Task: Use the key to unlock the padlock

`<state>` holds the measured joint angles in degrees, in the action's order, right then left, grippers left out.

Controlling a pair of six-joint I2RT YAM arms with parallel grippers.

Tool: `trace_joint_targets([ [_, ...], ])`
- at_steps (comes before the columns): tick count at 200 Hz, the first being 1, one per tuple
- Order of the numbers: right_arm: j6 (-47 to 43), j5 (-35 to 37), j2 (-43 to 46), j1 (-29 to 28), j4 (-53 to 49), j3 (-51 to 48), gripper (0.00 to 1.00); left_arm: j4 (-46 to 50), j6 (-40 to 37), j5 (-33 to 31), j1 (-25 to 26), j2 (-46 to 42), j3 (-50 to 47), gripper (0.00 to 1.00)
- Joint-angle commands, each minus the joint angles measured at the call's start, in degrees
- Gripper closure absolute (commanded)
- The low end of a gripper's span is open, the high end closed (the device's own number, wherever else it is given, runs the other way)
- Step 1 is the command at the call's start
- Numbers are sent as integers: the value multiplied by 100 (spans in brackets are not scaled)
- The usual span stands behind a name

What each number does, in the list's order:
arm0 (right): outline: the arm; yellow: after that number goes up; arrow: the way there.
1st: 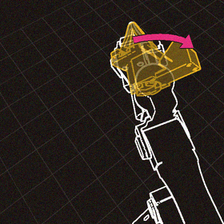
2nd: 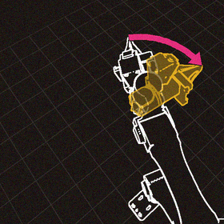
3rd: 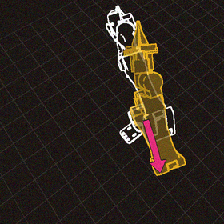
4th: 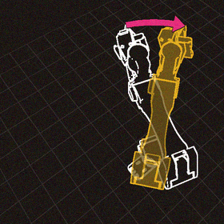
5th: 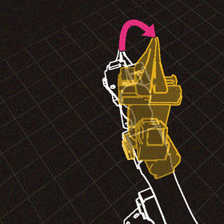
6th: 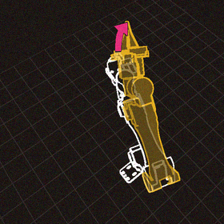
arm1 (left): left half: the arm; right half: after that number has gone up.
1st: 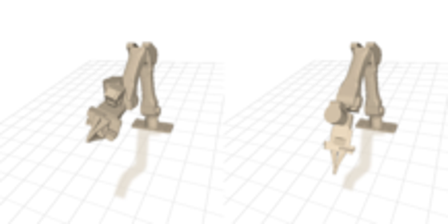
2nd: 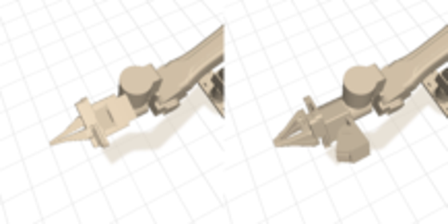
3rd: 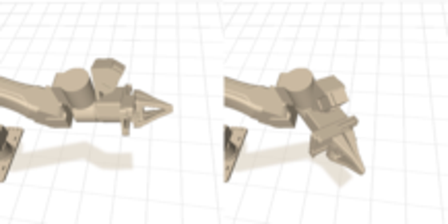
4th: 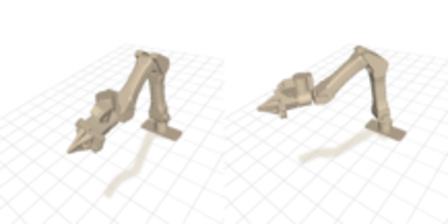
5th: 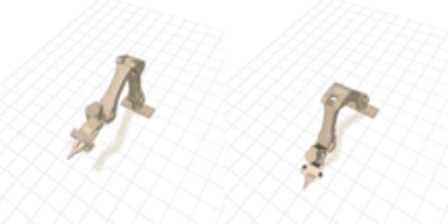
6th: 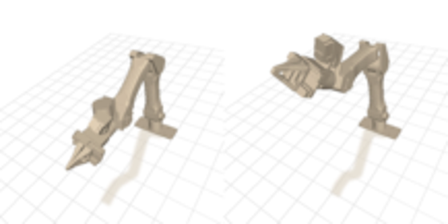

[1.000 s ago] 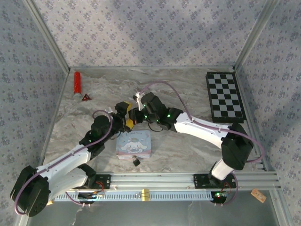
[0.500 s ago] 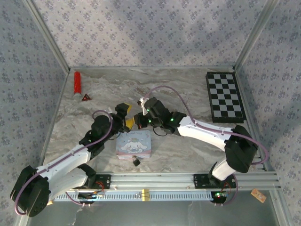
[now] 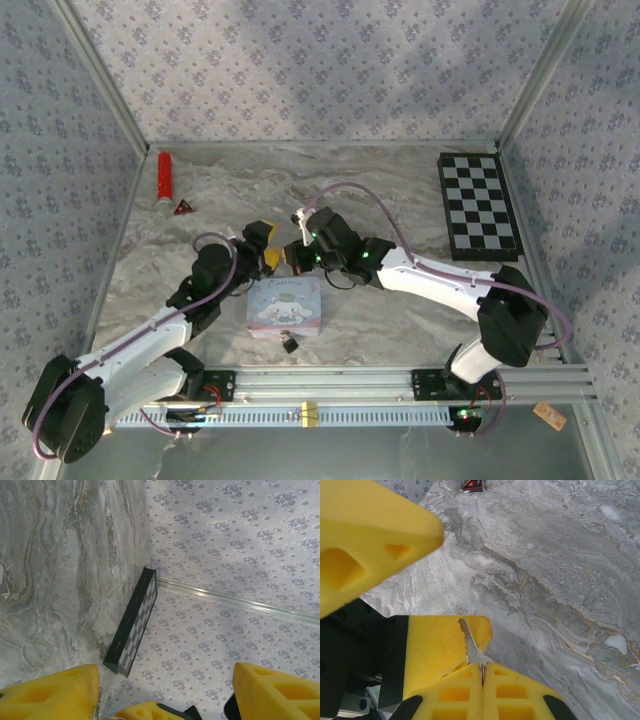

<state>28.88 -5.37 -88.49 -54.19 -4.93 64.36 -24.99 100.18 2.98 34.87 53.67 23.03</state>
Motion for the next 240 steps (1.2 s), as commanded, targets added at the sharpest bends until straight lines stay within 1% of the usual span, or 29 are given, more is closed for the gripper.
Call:
trace_joint_targets([
  [1, -129, 40, 110, -48, -4, -2, 100, 2, -75, 18, -22, -36, 62, 33],
  [37, -146, 53, 137, -48, -6, -2, 100, 143, -122, 18, -24, -60, 88, 42],
  [96, -159, 62, 156, -50, -24, 51, 100, 410, -169, 27, -29, -81, 123, 53],
  [159, -171, 54, 139, -52, -28, 79, 100, 467, -199, 62, -35, -41, 157, 62],
  [190, -164, 30, 119, -56, -19, 103, 100, 469, -206, 88, -34, -14, 180, 70],
  [214, -164, 23, 112, -65, -18, 123, 100, 485, -205, 115, -50, 19, 202, 81],
  [240, -173, 70, 128, -65, -61, 138, 100, 547, -257, 165, -59, 73, 270, 99],
])
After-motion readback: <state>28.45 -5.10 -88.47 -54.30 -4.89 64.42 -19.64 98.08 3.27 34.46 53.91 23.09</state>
